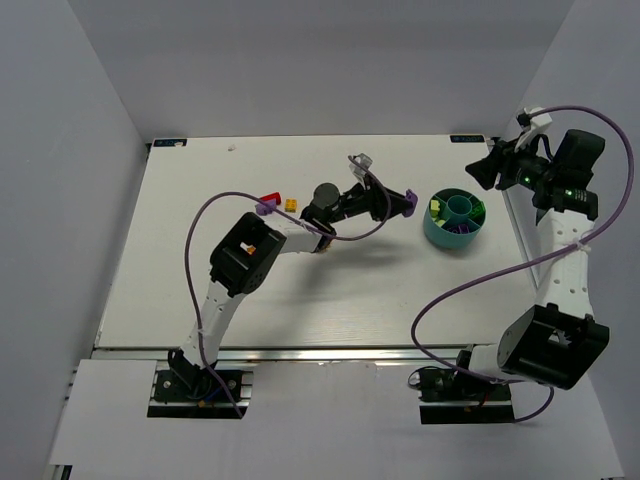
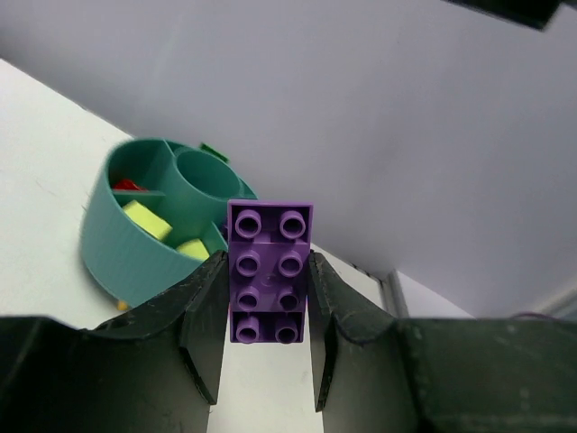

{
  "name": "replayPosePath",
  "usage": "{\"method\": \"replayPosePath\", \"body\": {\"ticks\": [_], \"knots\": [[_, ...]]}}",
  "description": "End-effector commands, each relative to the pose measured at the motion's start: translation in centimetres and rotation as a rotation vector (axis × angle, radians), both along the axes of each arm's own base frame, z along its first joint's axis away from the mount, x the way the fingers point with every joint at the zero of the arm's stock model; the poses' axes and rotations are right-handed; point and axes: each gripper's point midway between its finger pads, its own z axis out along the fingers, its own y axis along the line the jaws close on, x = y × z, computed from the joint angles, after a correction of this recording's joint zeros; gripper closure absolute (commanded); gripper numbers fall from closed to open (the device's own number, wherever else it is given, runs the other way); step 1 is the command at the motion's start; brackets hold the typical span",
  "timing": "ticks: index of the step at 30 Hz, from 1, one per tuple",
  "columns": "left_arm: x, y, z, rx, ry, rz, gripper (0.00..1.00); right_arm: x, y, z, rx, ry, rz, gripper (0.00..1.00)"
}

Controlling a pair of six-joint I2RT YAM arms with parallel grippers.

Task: Sort the legos into containers by color

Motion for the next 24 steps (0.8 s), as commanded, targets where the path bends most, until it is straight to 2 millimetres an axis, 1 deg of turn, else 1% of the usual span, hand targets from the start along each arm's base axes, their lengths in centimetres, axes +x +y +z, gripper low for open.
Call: {"method": "replayPosePath", "body": {"ticks": [1, 2, 3, 4, 5, 6, 7, 8, 9, 10, 11, 12, 13, 14, 15, 16, 18, 19, 24], "knots": [[1.6, -0.9, 5.6, -0.110, -0.130, 0.088, 1.00, -0.7, 0.1, 0.5, 0.033, -0.016, -0.002, 0.45], [1.4, -2.2, 6.8, -0.115, -0.179, 0.088, 1.00, -0.7, 0.0, 0.4, 0.037, -0.016, -0.004, 0.45], [2.0, -3.4, 4.7, -0.060, -0.139, 0.105, 1.00, -0.8, 0.1, 0.3, 0.046, -0.013, 0.000, 0.45], [2.0, -4.2, 4.3, -0.042, -0.146, 0.104, 1.00, -0.9, -0.1, 0.1, 0.047, -0.006, -0.002, 0.45], [1.3, -5.5, 5.2, -0.044, -0.182, 0.092, 1.00, -1.2, 0.0, -0.4, 0.047, 0.018, -0.001, 0.42], [1.2, -6.3, 3.7, -0.004, -0.159, 0.083, 1.00, -1.3, 0.1, -1.2, 0.051, 0.046, 0.012, 0.39], [1.0, -6.7, 3.6, 0.007, -0.160, 0.082, 1.00, -1.5, 0.2, -1.6, 0.033, 0.051, 0.034, 0.36], [0.3, -7.4, 3.4, 0.023, -0.186, 0.074, 1.00, -1.7, 0.3, -2.0, 0.033, 0.072, 0.044, 0.28], [0.0, -7.6, 2.6, 0.062, -0.180, 0.070, 1.00, -2.0, 0.4, -3.2, 0.050, 0.127, 0.046, 0.26], [-0.5, -7.9, 3.1, 0.080, -0.227, 0.077, 1.00, -2.1, 0.5, -3.7, 0.078, 0.165, 0.036, 0.25], [-0.9, -8.0, 2.9, 0.106, -0.246, 0.076, 1.00, -2.1, 0.6, -4.1, 0.105, 0.199, 0.028, 0.25], [-1.2, -7.8, 1.5, 0.158, -0.237, 0.077, 1.00, -2.2, 0.7, -4.4, 0.134, 0.229, 0.026, 0.25], [-1.5, -7.6, 2.2, 0.170, -0.261, 0.090, 1.00, -2.2, 1.0, -4.4, 0.160, 0.251, 0.024, 0.24], [-1.5, -7.5, 2.2, 0.195, -0.293, 0.113, 1.00, -2.3, 1.4, -4.1, 0.208, 0.281, 0.011, 0.24], [-1.6, -7.4, 1.5, 0.223, -0.290, 0.117, 1.00, -2.2, 2.0, -4.0, 0.216, 0.294, 0.016, 0.24], [-1.9, -7.1, 1.4, 0.237, -0.296, 0.124, 1.00, -2.1, 2.3, -4.1, 0.216, 0.310, 0.006, 0.24], [-1.6, -6.9, 1.1, 0.264, -0.312, 0.149, 1.00, -1.8, 2.9, -4.5, 0.194, 0.347, -0.018, 0.25], [-1.6, -6.7, 1.1, 0.270, -0.321, 0.154, 1.00, -1.9, 3.0, -5.0, 0.188, 0.382, -0.039, 0.26], [-1.9, -6.7, 2.5, 0.254, -0.345, 0.164, 1.00, -2.2, 2.9, -7.5, 0.154, 0.460, -0.092, 0.28]]}}
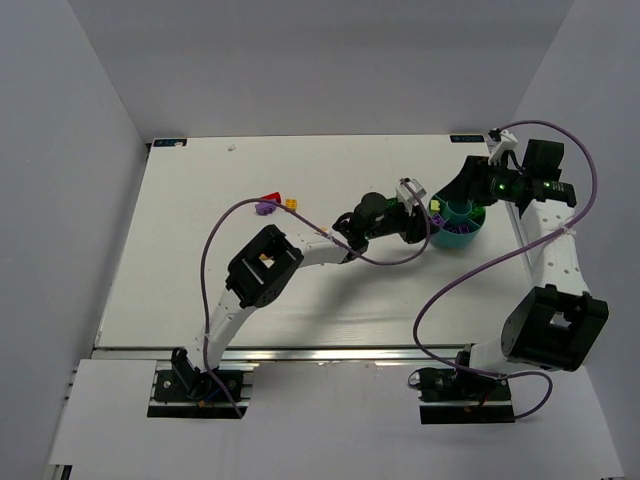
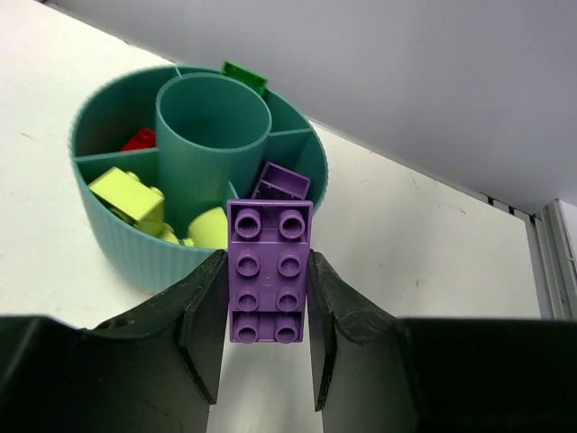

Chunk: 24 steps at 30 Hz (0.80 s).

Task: Sort the legos into containers by color

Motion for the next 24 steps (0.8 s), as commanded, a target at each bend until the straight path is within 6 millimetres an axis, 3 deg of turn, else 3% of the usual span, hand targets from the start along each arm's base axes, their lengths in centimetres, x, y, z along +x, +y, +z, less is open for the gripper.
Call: {"method": "replayPosePath", "body": {"ticks": [1, 8, 24], "knots": [[0.2, 1.0, 8.8, -0.093, -0.129, 0.032, 1.00, -0.4, -0.6, -1.0, -0.033, 0.062, -0.054, 0.30], [-0.3, 1.8, 11.1, -0.130, -0.158, 0.036, 1.00, -1.7, -0.5, -3.9, -0.051, 0.141, -0.052, 0.37], [-1.2, 1.5, 12.5, -0.166, -0.155, 0.001, 1.00, -0.3, 1.6, -4.5, 0.012, 0.151, -0.004, 0.46]]}}
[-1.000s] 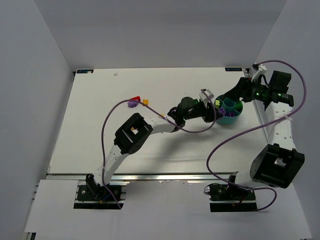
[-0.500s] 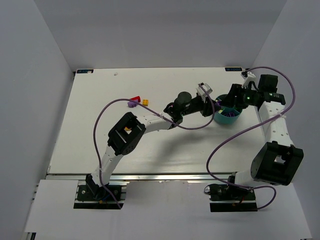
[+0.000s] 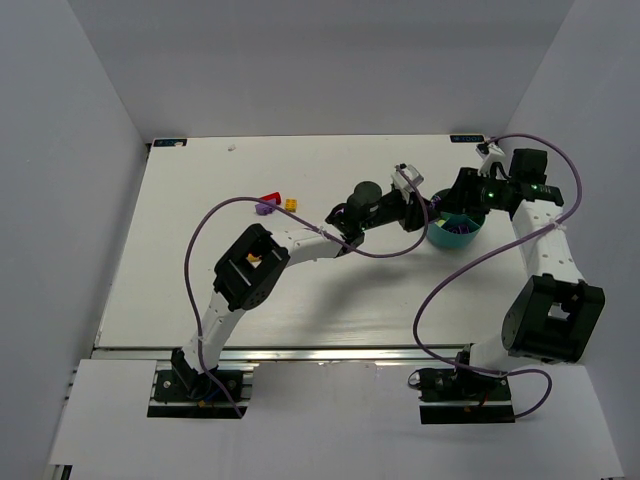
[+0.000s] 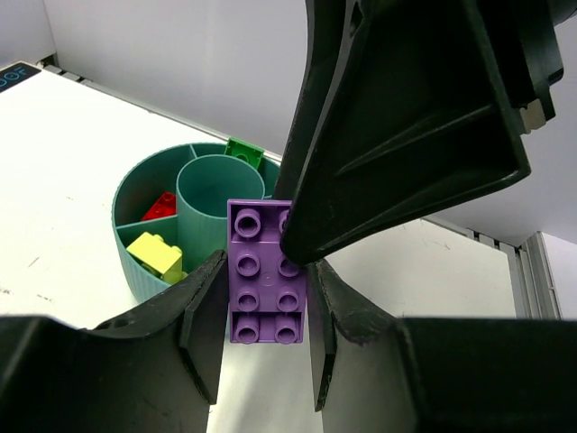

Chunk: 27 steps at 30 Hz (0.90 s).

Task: Sort the legos into containers by color

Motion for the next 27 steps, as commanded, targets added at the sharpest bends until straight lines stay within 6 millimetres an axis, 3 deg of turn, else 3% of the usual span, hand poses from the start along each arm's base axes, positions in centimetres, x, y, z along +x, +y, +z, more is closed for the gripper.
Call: {"method": "replayPosePath", "body": {"ticks": [1, 5, 9, 12, 15, 18, 19, 22, 24, 27], "knots": [[-1.4, 0.4, 6.2, -0.102, -0.075, -0.026, 1.00, 0.5, 1.0, 0.2, 0.031, 0.001, 0.021, 0.47], [-1.7, 0.4, 6.4, -0.110, -0.067, -0.032, 1.00, 0.6, 1.5, -0.1, 0.058, 0.013, 0.033, 0.53], [-2.1, 0.4, 6.5, -0.116, -0.067, -0.042, 1.00, 0.5, 1.9, -0.2, 0.098, 0.030, 0.036, 0.66], [-2.3, 0.4, 6.7, -0.122, -0.062, -0.045, 1.00, 0.5, 2.2, 0.1, 0.123, 0.027, 0.046, 0.86], [-2.5, 0.7, 7.0, -0.130, -0.057, -0.040, 1.00, 0.5, 2.5, 0.6, 0.135, 0.017, 0.059, 0.96], [-2.4, 1.2, 6.9, -0.131, -0.050, -0.018, 0.89, 0.5, 2.5, 1.0, 0.135, 0.004, 0.069, 1.00], [-2.4, 1.4, 7.3, -0.138, -0.053, -0.006, 0.75, 0.5, 2.5, 1.1, 0.133, -0.003, 0.069, 1.00], [-2.3, 2.1, 7.2, -0.134, -0.043, 0.022, 0.61, 0.5, 2.2, 1.4, 0.126, -0.013, 0.066, 1.00], [-2.0, 2.5, 6.9, -0.130, -0.035, 0.049, 0.42, 0.5, 2.0, 1.5, 0.120, -0.017, 0.061, 1.00], [-2.0, 2.7, 6.4, -0.115, -0.028, 0.058, 0.35, 0.6, 1.3, 1.5, 0.108, -0.023, 0.044, 1.00]]}}
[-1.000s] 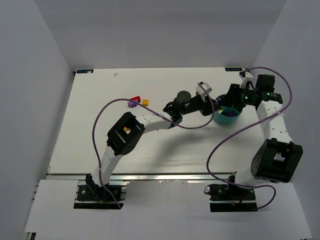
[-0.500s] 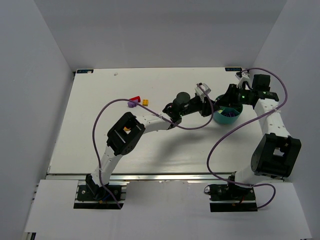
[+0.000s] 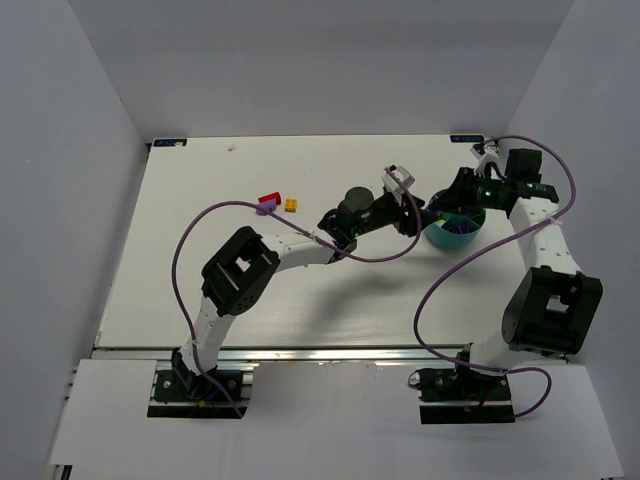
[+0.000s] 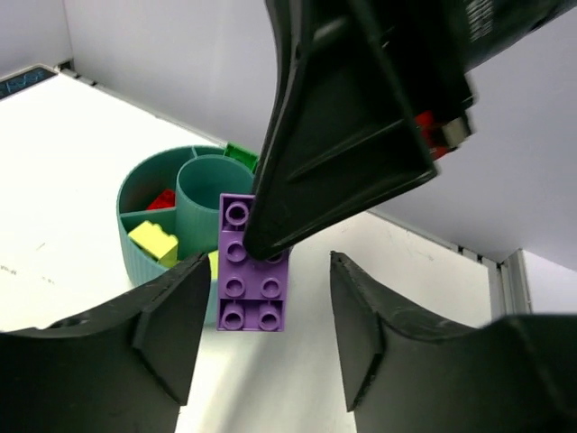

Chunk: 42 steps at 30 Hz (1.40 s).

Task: Sort the legos into containers by color

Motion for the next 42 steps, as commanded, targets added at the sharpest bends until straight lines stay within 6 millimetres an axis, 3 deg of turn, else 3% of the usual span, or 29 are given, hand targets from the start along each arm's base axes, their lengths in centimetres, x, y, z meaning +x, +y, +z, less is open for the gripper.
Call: {"method": "replayPosePath", "body": {"ticks": [1, 7, 10, 11, 14, 15, 16, 17, 18, 19, 20, 21, 22, 23, 25, 26, 28, 29, 35, 42], "knots": [[-1.1, 0.7, 5.4, -0.081, -0.055, 0.004, 0.34, 0.6, -0.8, 1.6, -0.013, -0.071, -0.009, 1.00], [-0.6, 1.2, 5.0, -0.076, -0.032, 0.018, 0.30, 0.2, -3.0, 1.1, -0.066, -0.077, -0.065, 1.00], [0.2, 2.5, 4.2, -0.048, 0.009, 0.057, 0.29, -0.1, -4.3, 0.7, -0.123, -0.085, -0.101, 1.00], [0.9, 3.5, 3.3, -0.029, 0.035, 0.087, 0.29, -0.1, -4.8, 0.6, -0.139, -0.089, -0.114, 1.00], [2.2, 6.7, 3.3, -0.018, 0.092, 0.165, 0.29, -0.2, -6.2, -0.1, -0.190, -0.107, -0.173, 1.00], [2.1, 8.0, 1.8, 0.004, 0.133, 0.184, 0.30, 0.0, -6.6, 0.2, -0.203, -0.140, -0.190, 1.00], [2.0, 9.3, 3.2, -0.018, 0.124, 0.203, 0.31, 0.0, -7.1, -0.1, -0.212, -0.136, -0.215, 1.00], [2.6, 10.8, 3.3, -0.019, 0.131, 0.233, 0.31, -0.2, -7.2, -0.8, -0.212, -0.124, -0.225, 1.00], [2.3, 12.3, 1.7, 0.007, 0.157, 0.255, 0.31, -0.3, -7.3, -0.9, -0.210, -0.123, -0.233, 1.00], [2.3, 13.4, 1.9, 0.006, 0.160, 0.275, 0.31, -0.2, -7.4, -0.7, -0.212, -0.144, -0.244, 1.00], [2.5, 15.1, 3.7, -0.020, 0.139, 0.313, 0.31, -0.2, -7.6, -0.7, -0.210, -0.146, -0.259, 1.00], [2.1, 16.4, 2.3, 0.007, 0.163, 0.334, 0.31, -0.4, -7.7, -1.1, -0.213, -0.149, -0.272, 1.00], [2.1, 17.3, 2.4, 0.008, 0.165, 0.352, 0.31, 0.0, -8.2, -0.9, -0.229, -0.176, -0.293, 1.00], [2.1, 18.7, 3.9, -0.014, 0.147, 0.384, 0.31, 0.0, -8.4, -1.0, -0.234, -0.184, -0.301, 1.00], [1.6, 20.4, 2.9, 0.013, 0.160, 0.419, 0.30, 0.0, -8.8, -1.3, -0.218, -0.177, -0.332, 1.00], [1.5, 21.6, 4.0, -0.001, 0.146, 0.450, 0.30, 0.3, -8.9, -1.2, -0.211, -0.190, -0.343, 1.00], [1.0, 22.9, 2.8, 0.024, 0.168, 0.479, 0.30, 0.4, -9.0, -1.4, -0.194, -0.190, -0.346, 1.00], [0.9, 23.9, 3.8, 0.006, 0.159, 0.507, 0.30, 0.8, -9.2, -1.1, -0.191, -0.213, -0.351, 1.00], [-0.1, 27.0, 3.0, 0.021, 0.182, 0.591, 0.28, 1.6, -9.2, -1.6, -0.144, -0.214, -0.369, 1.00], [-0.7, 28.9, 2.8, 0.010, 0.201, 0.642, 0.27, 1.9, -9.2, -2.4, -0.132, -0.198, -0.370, 0.95]]}}
